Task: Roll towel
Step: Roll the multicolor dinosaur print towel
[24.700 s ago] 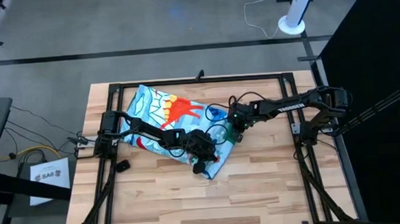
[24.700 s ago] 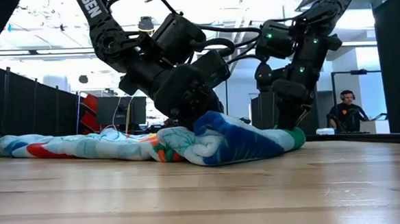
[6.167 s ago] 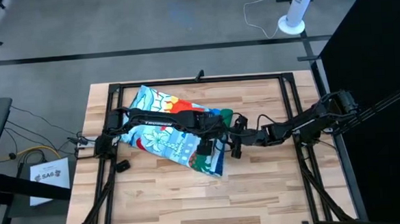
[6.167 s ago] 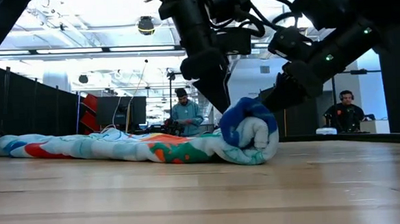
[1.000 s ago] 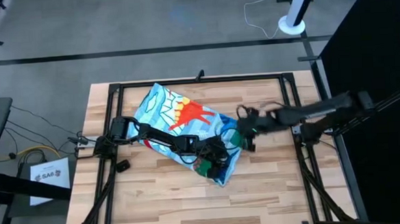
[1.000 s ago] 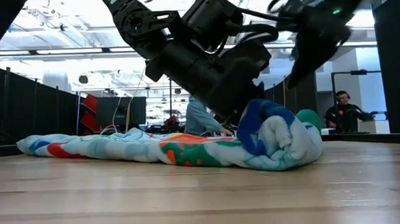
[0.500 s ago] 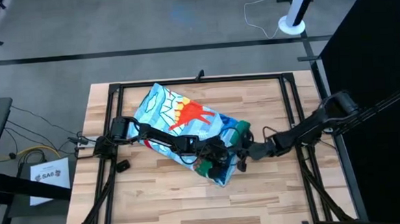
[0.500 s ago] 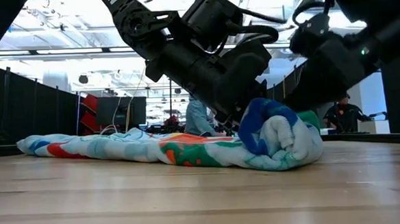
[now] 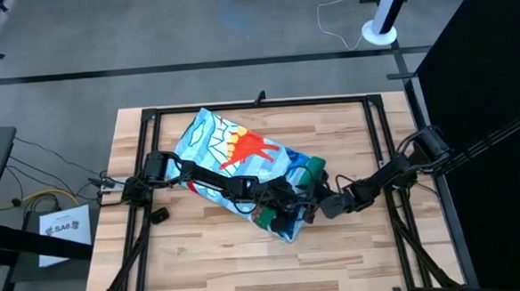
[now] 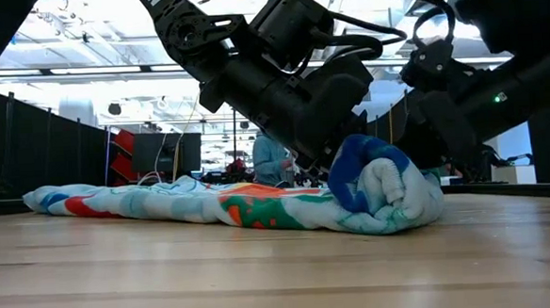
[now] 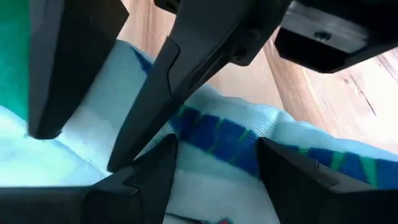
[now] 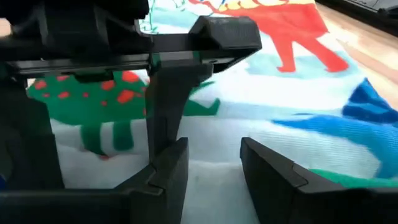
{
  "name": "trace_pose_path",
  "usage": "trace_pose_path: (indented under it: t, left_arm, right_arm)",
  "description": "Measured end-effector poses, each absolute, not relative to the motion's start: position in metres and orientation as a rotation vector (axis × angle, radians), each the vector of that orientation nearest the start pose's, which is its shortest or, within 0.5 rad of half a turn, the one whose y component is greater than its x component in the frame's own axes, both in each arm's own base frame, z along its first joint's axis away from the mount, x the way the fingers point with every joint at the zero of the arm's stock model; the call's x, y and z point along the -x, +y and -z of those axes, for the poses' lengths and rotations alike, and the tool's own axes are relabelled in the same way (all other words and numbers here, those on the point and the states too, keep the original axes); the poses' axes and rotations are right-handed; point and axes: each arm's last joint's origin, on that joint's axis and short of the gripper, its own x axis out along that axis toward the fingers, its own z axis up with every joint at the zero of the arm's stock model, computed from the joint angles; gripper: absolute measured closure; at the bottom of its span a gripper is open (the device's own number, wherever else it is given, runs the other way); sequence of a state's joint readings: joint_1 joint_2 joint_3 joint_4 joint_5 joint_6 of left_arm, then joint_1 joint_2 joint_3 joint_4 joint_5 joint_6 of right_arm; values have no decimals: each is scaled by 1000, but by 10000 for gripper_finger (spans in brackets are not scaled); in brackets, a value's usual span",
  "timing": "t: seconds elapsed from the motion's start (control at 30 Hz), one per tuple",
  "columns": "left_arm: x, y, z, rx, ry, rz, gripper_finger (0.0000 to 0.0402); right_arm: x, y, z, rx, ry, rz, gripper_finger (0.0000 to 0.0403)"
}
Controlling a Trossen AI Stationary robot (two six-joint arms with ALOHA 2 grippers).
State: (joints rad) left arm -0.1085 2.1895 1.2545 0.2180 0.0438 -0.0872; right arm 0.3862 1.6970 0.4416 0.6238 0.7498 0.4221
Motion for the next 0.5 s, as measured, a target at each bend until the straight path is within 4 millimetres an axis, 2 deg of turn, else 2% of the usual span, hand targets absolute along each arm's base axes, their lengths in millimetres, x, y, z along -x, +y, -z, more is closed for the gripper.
trace_pose_path:
  t: [0.23, 0.5]
  left_arm:
    - [-437, -49, -94, 52, 722, 117, 189]
    - [-438, -50, -100, 51, 693, 132, 189]
  right_arm:
    - [-246, 81, -96, -69, 432, 478, 270]
    - [-246, 79, -70, -117, 467, 548, 270]
